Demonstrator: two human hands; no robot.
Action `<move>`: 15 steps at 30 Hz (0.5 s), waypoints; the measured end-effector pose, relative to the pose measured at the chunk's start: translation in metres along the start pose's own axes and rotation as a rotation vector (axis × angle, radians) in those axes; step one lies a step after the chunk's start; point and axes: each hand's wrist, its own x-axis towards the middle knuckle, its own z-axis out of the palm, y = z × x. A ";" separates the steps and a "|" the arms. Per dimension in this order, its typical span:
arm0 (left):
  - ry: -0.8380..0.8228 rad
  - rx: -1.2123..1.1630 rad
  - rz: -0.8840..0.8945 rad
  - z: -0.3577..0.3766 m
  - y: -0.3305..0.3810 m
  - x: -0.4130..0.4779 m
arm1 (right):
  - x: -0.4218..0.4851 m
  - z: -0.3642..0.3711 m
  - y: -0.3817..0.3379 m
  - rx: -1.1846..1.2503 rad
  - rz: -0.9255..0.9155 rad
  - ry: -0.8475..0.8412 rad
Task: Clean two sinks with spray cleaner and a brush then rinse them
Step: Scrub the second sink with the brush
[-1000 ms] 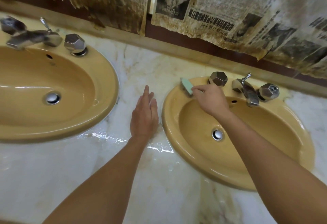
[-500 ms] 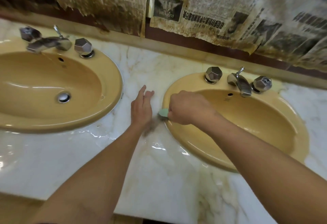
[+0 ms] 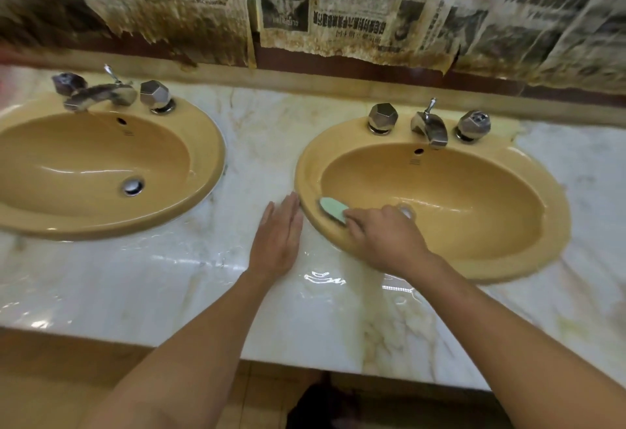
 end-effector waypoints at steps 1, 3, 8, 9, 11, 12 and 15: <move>0.006 0.051 0.037 0.003 -0.002 -0.003 | -0.004 0.004 0.005 0.069 0.043 -0.006; -0.011 0.124 0.068 0.006 -0.006 -0.005 | -0.011 0.001 0.021 0.222 0.153 -0.063; 0.005 0.182 0.104 0.009 -0.007 -0.003 | 0.002 0.000 0.041 0.402 0.216 -0.074; 0.008 0.178 0.095 0.009 -0.008 -0.001 | 0.010 0.006 0.033 0.423 0.200 -0.058; 0.009 0.144 0.053 0.007 -0.008 0.001 | 0.031 0.015 0.015 0.456 0.185 -0.004; 0.009 0.125 0.030 0.006 -0.007 0.003 | 0.043 0.016 0.007 0.475 0.191 0.025; 0.005 0.076 0.006 -0.002 -0.010 0.018 | 0.073 0.017 -0.015 0.444 0.194 0.056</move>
